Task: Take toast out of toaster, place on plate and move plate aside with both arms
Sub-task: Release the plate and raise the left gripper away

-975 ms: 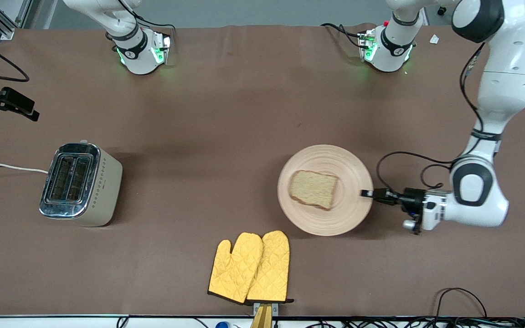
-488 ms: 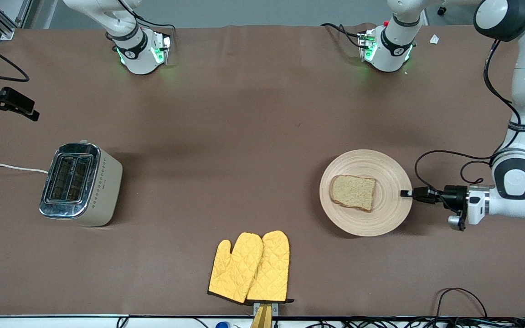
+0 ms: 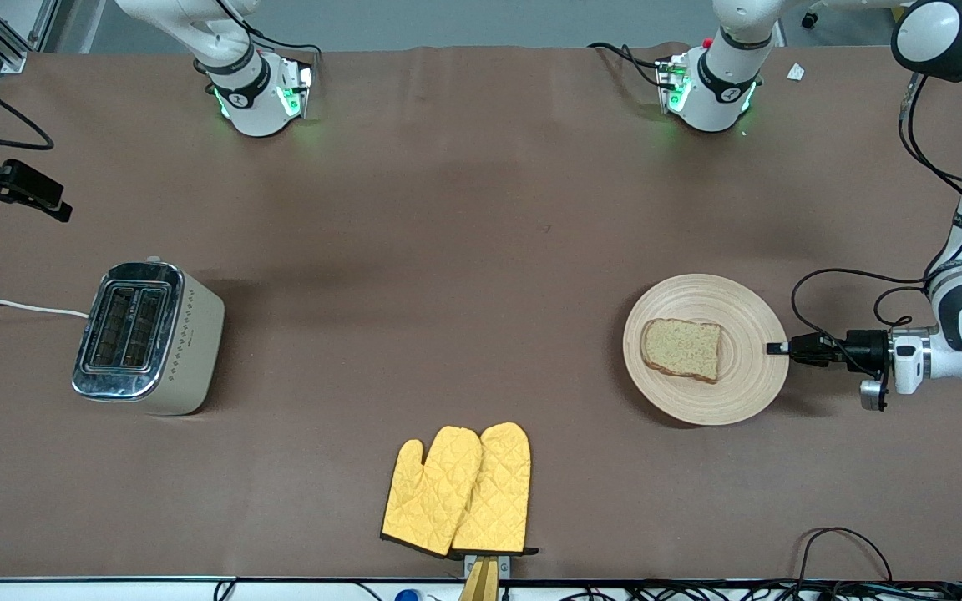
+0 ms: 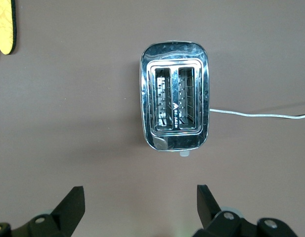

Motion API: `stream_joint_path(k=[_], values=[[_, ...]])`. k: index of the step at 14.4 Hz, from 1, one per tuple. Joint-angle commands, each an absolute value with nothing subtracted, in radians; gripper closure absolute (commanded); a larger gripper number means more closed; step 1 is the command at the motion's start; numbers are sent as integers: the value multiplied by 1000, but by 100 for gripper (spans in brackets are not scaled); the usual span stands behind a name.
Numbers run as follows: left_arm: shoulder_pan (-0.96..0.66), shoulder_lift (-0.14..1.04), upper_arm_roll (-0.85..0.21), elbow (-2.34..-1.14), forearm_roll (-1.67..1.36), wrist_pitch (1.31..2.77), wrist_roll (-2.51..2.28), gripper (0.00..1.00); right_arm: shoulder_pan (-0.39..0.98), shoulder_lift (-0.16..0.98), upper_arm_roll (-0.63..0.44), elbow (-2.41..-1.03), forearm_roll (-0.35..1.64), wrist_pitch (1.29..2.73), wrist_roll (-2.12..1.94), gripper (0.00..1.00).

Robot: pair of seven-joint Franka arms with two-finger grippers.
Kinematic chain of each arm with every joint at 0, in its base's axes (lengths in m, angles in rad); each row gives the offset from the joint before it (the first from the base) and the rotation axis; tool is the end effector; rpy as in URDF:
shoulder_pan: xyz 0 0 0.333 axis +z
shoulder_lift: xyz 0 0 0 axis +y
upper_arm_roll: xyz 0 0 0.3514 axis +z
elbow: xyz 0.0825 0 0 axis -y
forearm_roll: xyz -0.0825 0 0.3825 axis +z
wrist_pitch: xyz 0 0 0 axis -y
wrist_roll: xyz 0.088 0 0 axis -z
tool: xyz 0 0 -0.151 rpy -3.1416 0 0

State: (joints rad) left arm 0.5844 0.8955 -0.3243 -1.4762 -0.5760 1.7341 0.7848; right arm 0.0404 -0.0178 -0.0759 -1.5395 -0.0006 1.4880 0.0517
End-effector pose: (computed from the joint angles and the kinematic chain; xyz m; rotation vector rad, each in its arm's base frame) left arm 0.6522 0.1276 0.1542 2.1442 -0.2151 -0.1270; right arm 0.5367 -0.0196 0.6331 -3.1377 0.1369 0.0530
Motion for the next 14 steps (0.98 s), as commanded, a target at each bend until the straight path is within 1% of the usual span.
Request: stream_joint_path(k=[1, 2, 4, 5, 7, 9, 11, 14], values=[[606, 907, -331, -1473, -558, 1704, 790, 91, 26, -12, -64, -1525, 0, 1474, 60, 0], [604, 911, -330, -1473, -555, 1704, 788, 82, 28, -14, -63, -1525, 0, 1474, 61, 0], [606, 913, -328, -1473, -554, 1704, 788, 45, 28, -12, -61, -1525, 0, 1474, 61, 0], [606, 913, -322, -1473, -551, 1706, 792, 0, 28, -12, -63, -1525, 0, 1476, 61, 0], [607, 907, -304, -1468, -534, 1706, 792, 0, 28, -12, -63, -1525, 0, 1476, 60, 0], [612, 894, -304, -1454, -430, 1706, 792, 0, 26, -12, -63, -1525, 0, 1474, 60, 0], [612, 871, -308, -1389, -339, 1706, 787, 0, 26, -14, -63, -1525, 0, 1476, 60, 0], [601, 769, -322, -1368, -207, 1706, 779, 0, 26, -12, -63, -1525, 0, 1476, 60, 0]])
